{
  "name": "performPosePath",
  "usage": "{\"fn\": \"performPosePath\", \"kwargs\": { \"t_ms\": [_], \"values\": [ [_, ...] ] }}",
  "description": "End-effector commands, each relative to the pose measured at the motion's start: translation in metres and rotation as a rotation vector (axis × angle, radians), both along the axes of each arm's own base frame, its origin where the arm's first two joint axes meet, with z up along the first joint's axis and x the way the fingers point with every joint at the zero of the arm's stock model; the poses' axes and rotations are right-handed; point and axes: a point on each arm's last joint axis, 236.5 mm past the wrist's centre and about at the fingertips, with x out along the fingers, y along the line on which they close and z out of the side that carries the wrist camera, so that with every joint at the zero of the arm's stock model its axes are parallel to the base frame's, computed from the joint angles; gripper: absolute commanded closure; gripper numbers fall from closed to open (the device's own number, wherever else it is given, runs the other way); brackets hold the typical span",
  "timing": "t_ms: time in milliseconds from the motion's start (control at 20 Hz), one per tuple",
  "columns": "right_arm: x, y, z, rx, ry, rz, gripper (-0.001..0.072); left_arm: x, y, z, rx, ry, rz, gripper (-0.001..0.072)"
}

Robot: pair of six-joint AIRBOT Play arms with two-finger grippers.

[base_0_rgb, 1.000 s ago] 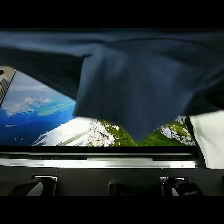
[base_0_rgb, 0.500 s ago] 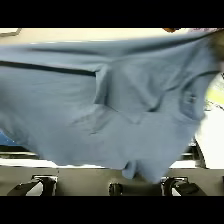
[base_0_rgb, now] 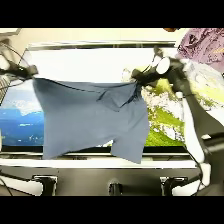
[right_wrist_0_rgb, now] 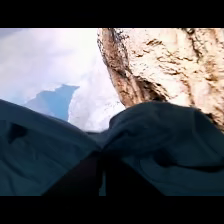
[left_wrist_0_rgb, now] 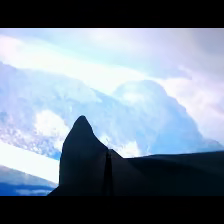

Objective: Fold the clothes and pants, and hang the long-sleeved shirts on hangers.

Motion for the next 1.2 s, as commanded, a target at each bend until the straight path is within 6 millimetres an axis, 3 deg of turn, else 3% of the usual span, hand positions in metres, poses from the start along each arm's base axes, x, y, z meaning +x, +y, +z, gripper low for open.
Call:
{"fn": "performPosePath", "kwargs": {
  "t_ms": [0, 50, 150, 200, 300, 350, 500, 600, 650, 750, 850, 1000, 1150],
  "values": [
    [0.02, 0.02, -0.078, 0.058, 0.079, -0.072, 0.0685, 0.014, -0.016, -0.095, -0.021, 0.135, -0.03, 0.0695],
    [0.019, 0.019, -0.084, 0.059, 0.094, -0.082, 0.0674, 0.014, -0.02, -0.103, -0.027, 0.148, -0.035, 0.0695],
    [0.016, 0.019, -0.081, 0.053, 0.103, -0.069, 0.0537, 0.015, -0.024, -0.104, -0.026, 0.15, -0.041, 0.0656],
    [0.012, 0.015, -0.075, 0.042, 0.111, -0.047, 0.0454, 0.015, -0.023, -0.098, -0.026, 0.146, -0.04, 0.0561],
    [0.001, 0.007, -0.049, 0.065, 0.12, 0.031, 0.025, 0.01, -0.013, -0.073, -0.023, 0.143, -0.022, 0.0188],
    [-0.006, -0.005, -0.031, 0.071, 0.111, 0.078, 0.0241, 0.002, -0.003, -0.057, -0.01, 0.156, -0.026, 0.0087],
    [-0.027, -0.078, 0.019, 0.011, 0.07, 0.156, 0.0241, -0.034, 0.024, -0.016, -0.066, 0.189, 0.018, 0.0091],
    [-0.056, -0.125, 0.028, -0.022, 0.101, 0.191, 0.0242, -0.063, 0.038, 0.0, -0.125, 0.222, 0.061, 0.0091],
    [-0.071, -0.14, 0.024, 0.003, 0.124, 0.188, 0.0243, -0.077, 0.042, 0.004, -0.159, 0.236, 0.08, 0.0091],
    [-0.105, -0.15, 0.007, 0.133, 0.144, 0.188, 0.0297, -0.108, 0.05, 0.007, -0.19, 0.259, 0.112, 0.0092],
    [-0.151, -0.153, -0.033, 0.218, 0.237, 0.156, 0.0294, -0.138, 0.055, 0.003, -0.203, 0.283, 0.147, 0.0091],
    [-0.199, -0.133, -0.085, 0.304, 0.33, 0.154, 0.0292, -0.169, 0.056, -0.005, -0.214, 0.306, 0.18, 0.0092],
    [-0.22, -0.116, -0.119, 0.344, 0.342, 0.15, 0.0283, -0.177, 0.054, -0.014, -0.224, 0.336, 0.183, 0.0092]
  ]
}}
